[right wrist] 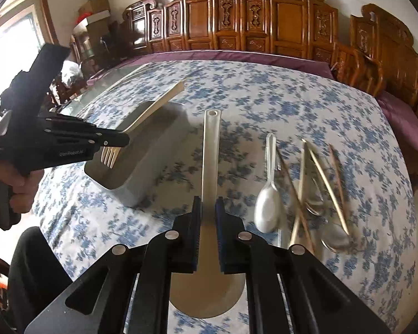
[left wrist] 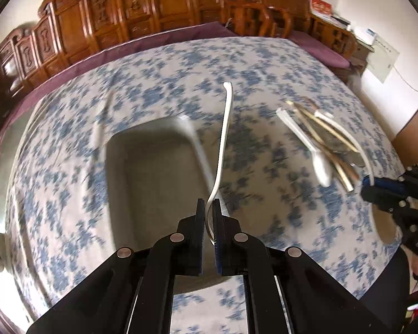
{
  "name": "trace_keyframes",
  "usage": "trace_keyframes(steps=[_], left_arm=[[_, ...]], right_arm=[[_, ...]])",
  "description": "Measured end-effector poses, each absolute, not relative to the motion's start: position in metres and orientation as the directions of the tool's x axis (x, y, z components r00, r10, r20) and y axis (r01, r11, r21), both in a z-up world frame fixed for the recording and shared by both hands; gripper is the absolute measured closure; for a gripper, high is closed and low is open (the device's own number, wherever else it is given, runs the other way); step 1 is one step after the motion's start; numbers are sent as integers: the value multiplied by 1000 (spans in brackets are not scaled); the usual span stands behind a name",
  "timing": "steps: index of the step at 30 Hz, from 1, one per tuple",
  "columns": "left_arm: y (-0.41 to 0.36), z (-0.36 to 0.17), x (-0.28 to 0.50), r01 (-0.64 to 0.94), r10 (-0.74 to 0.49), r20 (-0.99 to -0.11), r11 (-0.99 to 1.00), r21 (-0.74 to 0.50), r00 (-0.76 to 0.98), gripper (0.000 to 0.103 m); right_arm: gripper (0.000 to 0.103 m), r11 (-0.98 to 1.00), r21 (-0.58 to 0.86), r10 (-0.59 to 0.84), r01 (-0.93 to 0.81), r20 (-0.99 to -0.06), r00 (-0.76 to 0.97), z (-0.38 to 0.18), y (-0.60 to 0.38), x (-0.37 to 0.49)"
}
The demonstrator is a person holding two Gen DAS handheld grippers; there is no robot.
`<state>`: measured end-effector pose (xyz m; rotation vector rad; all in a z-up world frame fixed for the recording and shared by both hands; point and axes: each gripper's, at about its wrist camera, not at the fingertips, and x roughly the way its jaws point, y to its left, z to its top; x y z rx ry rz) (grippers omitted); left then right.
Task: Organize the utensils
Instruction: 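Carry the white fork into the grey tray and open the left tool, then carry the white spoon into the grey tray and open the right tool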
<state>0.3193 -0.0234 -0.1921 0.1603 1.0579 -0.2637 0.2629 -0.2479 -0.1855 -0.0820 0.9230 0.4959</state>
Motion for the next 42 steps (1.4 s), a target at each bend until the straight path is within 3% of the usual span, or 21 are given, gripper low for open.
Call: trace_keyframes(steps=[10, 12, 14, 19, 27, 34, 36, 42], left_arm=[[11, -217, 325, 233, -123, -893, 972, -21, 433, 98], [15, -221, 326, 224, -118, -899, 974, -23, 421, 85], [21, -220, 325, 215, -115, -895, 976, -23, 430, 78], [38, -209, 316, 207, -116, -885, 978, -22, 451, 70], [73, -197, 294, 167, -123, -862, 985, -45, 492, 47], [104, -192, 284, 104, -103, -841, 993, -56, 532, 40], [109, -191, 282, 97, -106, -832, 993, -63, 544, 30], [119, -192, 277, 73, -86, -818, 996, -53, 569, 30]], right_arm=[[91, 872, 153, 393, -464, -785, 480, -183, -210, 277], [91, 870, 159, 398, -467, -785, 474, -184, -202, 281], [91, 867, 165, 404, -471, -786, 467, -185, -193, 286], [91, 858, 182, 420, -481, -787, 452, -188, -171, 295], [91, 845, 202, 439, -495, -790, 427, -194, -131, 306], [91, 845, 211, 440, -492, -798, 413, -200, -101, 317], [91, 846, 217, 440, -488, -801, 406, -204, -93, 320], [91, 856, 220, 427, -467, -812, 399, -218, -78, 330]])
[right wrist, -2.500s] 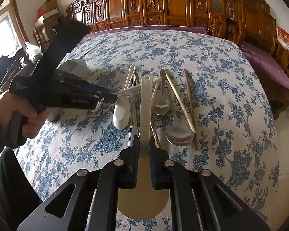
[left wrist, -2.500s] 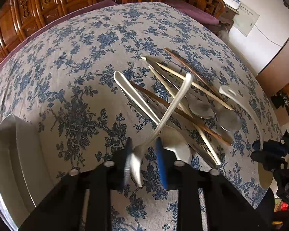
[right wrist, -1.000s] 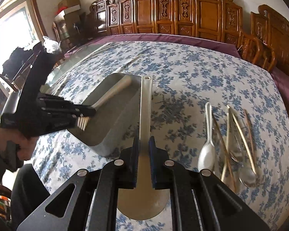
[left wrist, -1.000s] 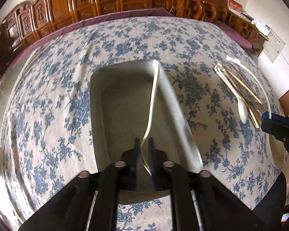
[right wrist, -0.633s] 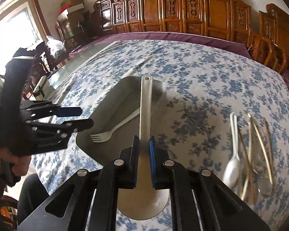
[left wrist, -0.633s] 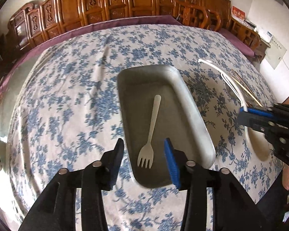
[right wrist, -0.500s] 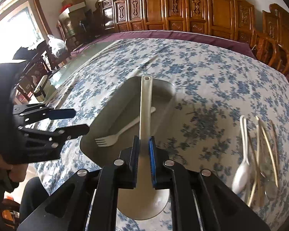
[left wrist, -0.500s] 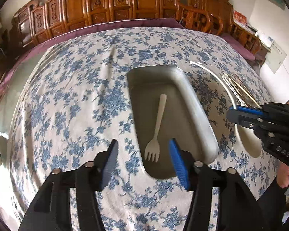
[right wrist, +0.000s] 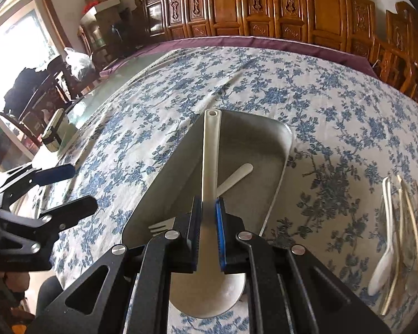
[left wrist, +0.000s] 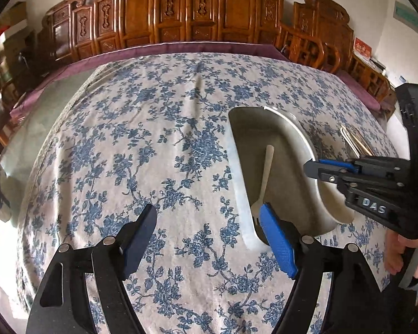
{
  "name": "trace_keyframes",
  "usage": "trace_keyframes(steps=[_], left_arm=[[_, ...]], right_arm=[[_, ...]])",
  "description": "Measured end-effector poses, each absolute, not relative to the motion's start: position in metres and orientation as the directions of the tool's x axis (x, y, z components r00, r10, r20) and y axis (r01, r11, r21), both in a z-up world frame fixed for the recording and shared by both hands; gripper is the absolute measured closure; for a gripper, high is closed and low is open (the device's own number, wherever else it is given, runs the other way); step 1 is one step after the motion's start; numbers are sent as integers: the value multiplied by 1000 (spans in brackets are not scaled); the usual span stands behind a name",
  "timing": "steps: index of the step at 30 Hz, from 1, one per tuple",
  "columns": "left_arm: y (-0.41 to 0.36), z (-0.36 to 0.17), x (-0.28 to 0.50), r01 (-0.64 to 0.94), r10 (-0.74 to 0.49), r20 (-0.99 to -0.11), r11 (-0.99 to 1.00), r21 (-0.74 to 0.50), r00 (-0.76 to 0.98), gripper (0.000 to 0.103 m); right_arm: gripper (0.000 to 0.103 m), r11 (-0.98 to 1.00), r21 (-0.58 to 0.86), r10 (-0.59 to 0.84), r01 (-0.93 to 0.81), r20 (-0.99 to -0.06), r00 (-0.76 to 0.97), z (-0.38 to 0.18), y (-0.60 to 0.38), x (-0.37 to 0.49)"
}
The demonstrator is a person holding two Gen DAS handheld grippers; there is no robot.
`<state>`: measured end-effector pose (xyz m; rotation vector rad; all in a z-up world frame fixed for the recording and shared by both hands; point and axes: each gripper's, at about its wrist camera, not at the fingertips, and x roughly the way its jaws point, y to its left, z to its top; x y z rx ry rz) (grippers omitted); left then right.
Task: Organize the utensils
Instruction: 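Carry the white spoon into the grey tray and open the right tool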
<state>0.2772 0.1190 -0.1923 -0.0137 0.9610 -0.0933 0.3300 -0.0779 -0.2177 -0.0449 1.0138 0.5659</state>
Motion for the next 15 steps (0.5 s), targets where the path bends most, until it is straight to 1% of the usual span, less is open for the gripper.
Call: trace_keyframes(steps=[4, 7, 15], left_arm=[[119, -190, 276, 78, -71, -813, 996, -31, 578, 30], [121, -188, 275, 78, -80, -810, 996, -42, 581, 29], [113, -180, 272, 90, -86, -802, 995, -40, 591, 29]], right_arm=[[90, 865, 233, 419, -444, -822, 384, -231, -73, 337], [90, 867, 227, 412, -444, -828, 381, -238, -68, 339], [89, 856, 215, 421, -470, -817, 394, -233, -73, 333]])
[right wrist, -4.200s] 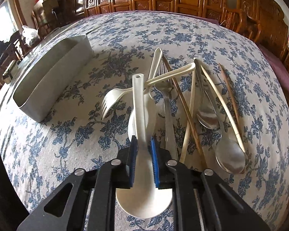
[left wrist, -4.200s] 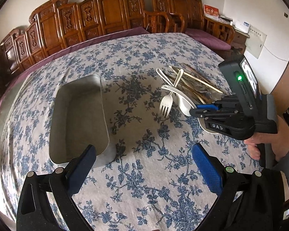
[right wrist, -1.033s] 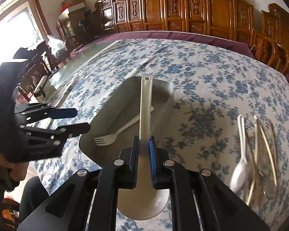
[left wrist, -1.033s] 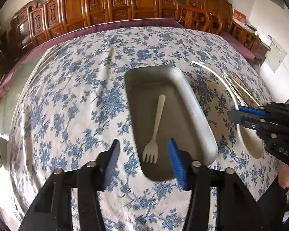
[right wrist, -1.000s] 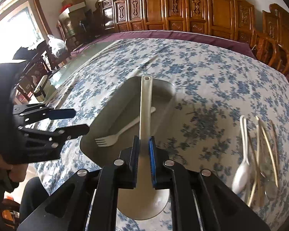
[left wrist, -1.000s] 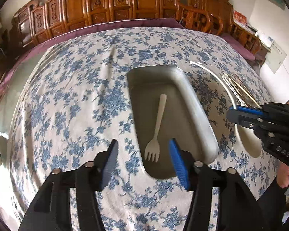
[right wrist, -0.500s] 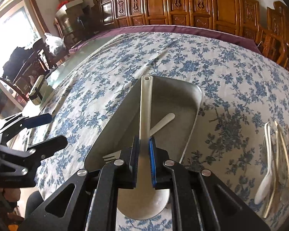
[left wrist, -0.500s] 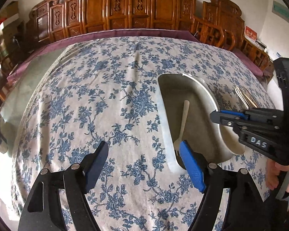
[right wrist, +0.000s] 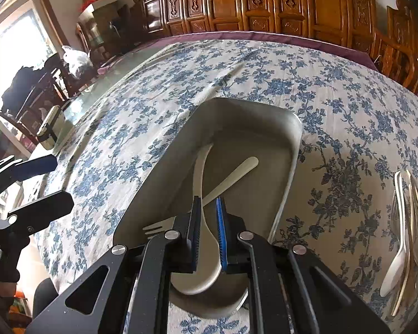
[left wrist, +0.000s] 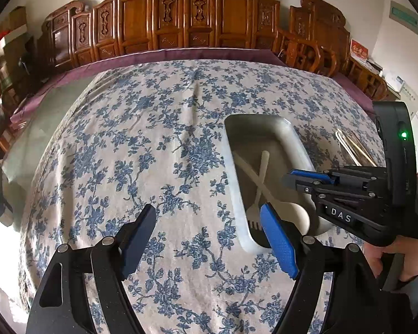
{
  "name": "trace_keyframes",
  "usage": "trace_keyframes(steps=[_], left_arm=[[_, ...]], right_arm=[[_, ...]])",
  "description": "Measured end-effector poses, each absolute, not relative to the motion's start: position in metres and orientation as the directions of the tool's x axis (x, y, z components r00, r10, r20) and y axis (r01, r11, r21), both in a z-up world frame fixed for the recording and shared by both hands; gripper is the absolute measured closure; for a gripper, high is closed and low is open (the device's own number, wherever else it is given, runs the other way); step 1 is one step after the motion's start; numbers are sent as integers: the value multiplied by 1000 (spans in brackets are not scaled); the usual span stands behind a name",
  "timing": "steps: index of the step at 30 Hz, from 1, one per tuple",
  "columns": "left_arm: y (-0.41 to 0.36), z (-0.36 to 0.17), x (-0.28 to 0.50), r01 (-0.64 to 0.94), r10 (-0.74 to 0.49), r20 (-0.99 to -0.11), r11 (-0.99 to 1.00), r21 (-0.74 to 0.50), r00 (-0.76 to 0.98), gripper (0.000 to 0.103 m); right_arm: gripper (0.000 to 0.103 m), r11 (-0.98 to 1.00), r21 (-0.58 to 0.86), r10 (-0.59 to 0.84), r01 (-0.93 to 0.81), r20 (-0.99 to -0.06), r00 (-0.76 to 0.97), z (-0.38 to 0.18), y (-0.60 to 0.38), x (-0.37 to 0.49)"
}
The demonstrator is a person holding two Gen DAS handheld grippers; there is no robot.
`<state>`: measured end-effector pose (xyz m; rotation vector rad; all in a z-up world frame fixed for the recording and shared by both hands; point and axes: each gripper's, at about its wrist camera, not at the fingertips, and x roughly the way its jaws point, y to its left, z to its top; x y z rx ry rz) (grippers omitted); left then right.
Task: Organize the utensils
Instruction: 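Carry the white spoon into the grey tray and open the right tool, then return the right tool to the pile and grasp a wooden chopstick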
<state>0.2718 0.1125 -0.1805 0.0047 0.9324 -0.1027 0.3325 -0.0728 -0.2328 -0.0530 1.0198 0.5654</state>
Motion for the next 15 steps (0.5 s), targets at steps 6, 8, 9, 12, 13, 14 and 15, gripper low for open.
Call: trace_keyframes(steps=[6, 8, 9, 12, 13, 14, 15], left_arm=[[96, -169, 267, 119, -105, -786, 992, -40, 610, 28], [86, -165, 268, 133, -114, -782, 990, -40, 613, 28], [82, -163, 269, 139, -122, -779, 989, -45, 616, 28], [63, -155, 269, 168, -145, -768, 984, -50, 623, 28], [54, -152, 269, 180, -152, -765, 982, -48, 626, 28], [46, -150, 269, 191, -159, -762, 980, -47, 627, 28], [39, -148, 269, 202, -169, -760, 978, -51, 627, 28]], right_arm=[[90, 855, 206, 436, -476, -782, 445, -208, -103, 309], [90, 858, 198, 431, -473, -779, 456, -202, -117, 297], [89, 862, 192, 425, -468, -779, 462, -200, -128, 290], [88, 873, 179, 407, -454, -780, 475, -194, -158, 272], [86, 877, 172, 399, -448, -780, 481, -192, -167, 265], [84, 883, 165, 390, -440, -780, 490, -190, -181, 257], [80, 887, 162, 384, -433, -779, 496, -188, -190, 252]])
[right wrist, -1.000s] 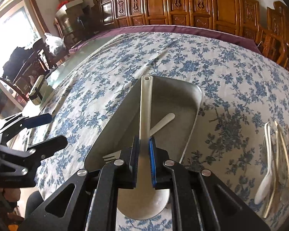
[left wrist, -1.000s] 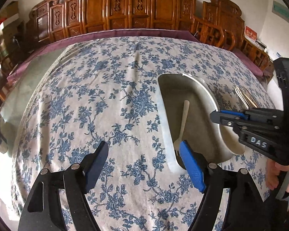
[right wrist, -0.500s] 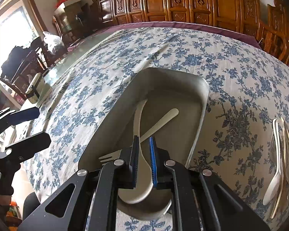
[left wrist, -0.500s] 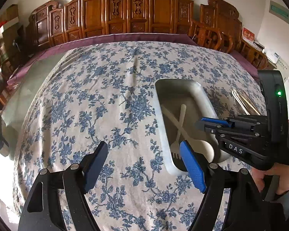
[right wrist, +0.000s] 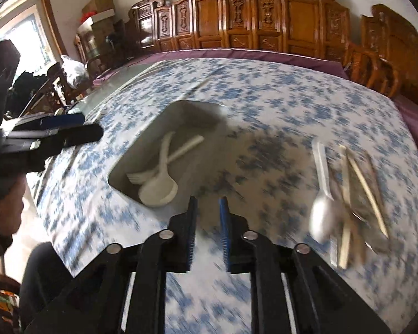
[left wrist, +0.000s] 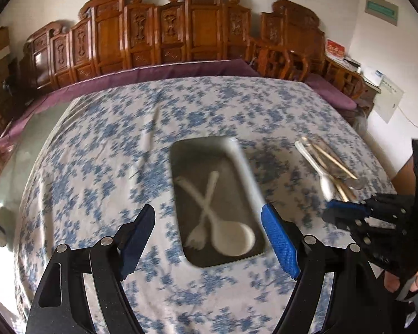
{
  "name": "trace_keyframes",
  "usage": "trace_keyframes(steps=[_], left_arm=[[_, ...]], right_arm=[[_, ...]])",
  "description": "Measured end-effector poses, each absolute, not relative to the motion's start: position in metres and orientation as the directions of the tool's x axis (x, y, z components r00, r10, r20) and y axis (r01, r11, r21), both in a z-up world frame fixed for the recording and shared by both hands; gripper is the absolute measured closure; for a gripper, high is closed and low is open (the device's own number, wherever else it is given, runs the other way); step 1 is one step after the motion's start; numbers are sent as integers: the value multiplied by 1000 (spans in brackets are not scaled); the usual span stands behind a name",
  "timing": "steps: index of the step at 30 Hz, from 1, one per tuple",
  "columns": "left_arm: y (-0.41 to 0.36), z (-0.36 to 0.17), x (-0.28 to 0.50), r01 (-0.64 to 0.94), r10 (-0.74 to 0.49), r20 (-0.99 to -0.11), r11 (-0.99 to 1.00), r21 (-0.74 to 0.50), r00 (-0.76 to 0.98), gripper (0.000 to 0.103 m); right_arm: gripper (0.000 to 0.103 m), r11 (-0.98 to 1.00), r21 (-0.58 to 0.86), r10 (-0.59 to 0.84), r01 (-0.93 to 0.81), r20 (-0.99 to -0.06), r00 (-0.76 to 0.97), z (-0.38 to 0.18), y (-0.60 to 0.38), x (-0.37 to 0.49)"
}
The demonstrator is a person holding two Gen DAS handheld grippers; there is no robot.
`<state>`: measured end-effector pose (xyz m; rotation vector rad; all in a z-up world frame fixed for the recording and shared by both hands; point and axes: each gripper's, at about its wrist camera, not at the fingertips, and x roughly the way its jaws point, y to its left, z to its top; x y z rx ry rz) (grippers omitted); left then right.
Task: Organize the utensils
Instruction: 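Return the right tool to the pile and grasp a wooden chopstick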
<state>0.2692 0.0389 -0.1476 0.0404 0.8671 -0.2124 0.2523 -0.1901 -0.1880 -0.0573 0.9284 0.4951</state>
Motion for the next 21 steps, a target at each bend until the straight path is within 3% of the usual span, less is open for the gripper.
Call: trace_keyframes(steps=[4, 21], left_arm=[[9, -144, 268, 238, -189, -762, 970, -48, 619, 28], [-82, -165, 272, 297, -225, -794, 953, -59, 564, 27]], right_arm=[[69, 908, 151, 352, -391, -780, 517, -184, -236, 233], [68, 962, 156, 256, -223, -792, 554, -218, -348, 266]])
